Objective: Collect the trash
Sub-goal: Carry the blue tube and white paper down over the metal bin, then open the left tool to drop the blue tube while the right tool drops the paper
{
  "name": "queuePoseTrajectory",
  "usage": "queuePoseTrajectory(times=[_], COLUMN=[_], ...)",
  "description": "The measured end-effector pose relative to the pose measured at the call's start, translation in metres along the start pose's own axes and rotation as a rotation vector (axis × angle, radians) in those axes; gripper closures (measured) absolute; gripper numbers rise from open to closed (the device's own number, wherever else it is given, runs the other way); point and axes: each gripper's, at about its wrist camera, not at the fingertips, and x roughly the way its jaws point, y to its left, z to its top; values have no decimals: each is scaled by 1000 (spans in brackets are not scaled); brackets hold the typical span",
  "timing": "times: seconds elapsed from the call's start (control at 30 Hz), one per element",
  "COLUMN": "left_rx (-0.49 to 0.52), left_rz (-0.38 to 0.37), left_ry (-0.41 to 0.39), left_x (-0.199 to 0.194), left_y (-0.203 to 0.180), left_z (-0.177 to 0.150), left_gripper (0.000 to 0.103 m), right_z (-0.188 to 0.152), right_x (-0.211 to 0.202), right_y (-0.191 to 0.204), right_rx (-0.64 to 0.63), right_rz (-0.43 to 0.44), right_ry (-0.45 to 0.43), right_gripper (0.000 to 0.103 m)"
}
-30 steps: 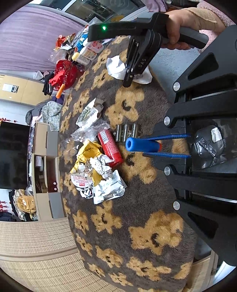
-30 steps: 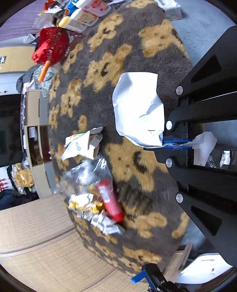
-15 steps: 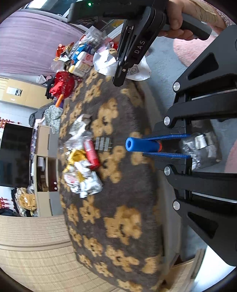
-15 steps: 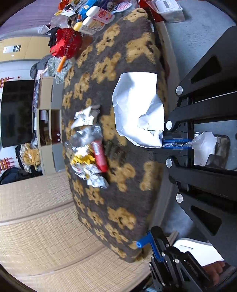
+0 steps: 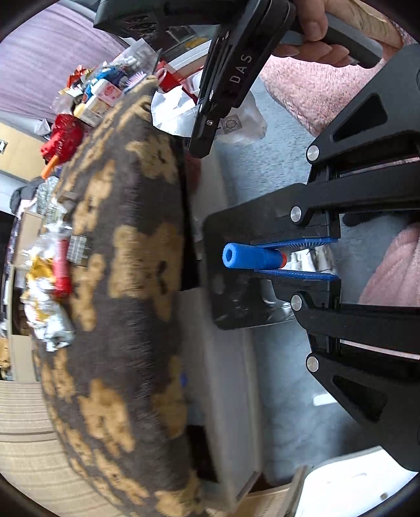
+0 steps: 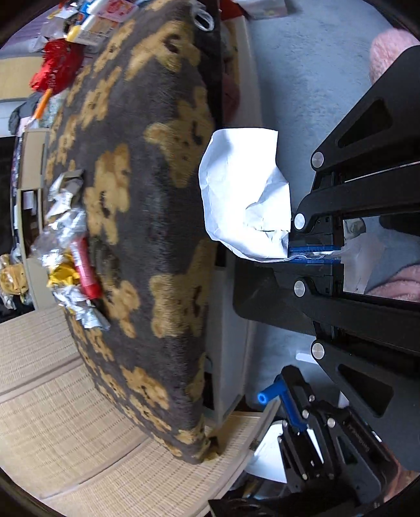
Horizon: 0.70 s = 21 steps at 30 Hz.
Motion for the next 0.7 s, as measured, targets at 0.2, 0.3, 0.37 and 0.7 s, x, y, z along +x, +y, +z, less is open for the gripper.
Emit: queuePoseTrajectory(times=[0.2,0.3,0.37,0.7], left_rx=[-20,-24,-27,-38], left_rz=[-8,-4,-1,-5], left_ry=[68,96,115,131], left_x=[36,47,54,58], left_y=[5,7,7,6], left_z=[-14,-16,-17,-15], left_gripper=[92,92,91,72], right_z=[-16,-19,-19,-14], right_x=[45,59,64,78], right_y=[-3,-1,1,2], right_rx=[32,26,24,29], right_rz=[52,44,40,35], right_ry=[94,124,136,182], right_gripper=[98,95,95,81])
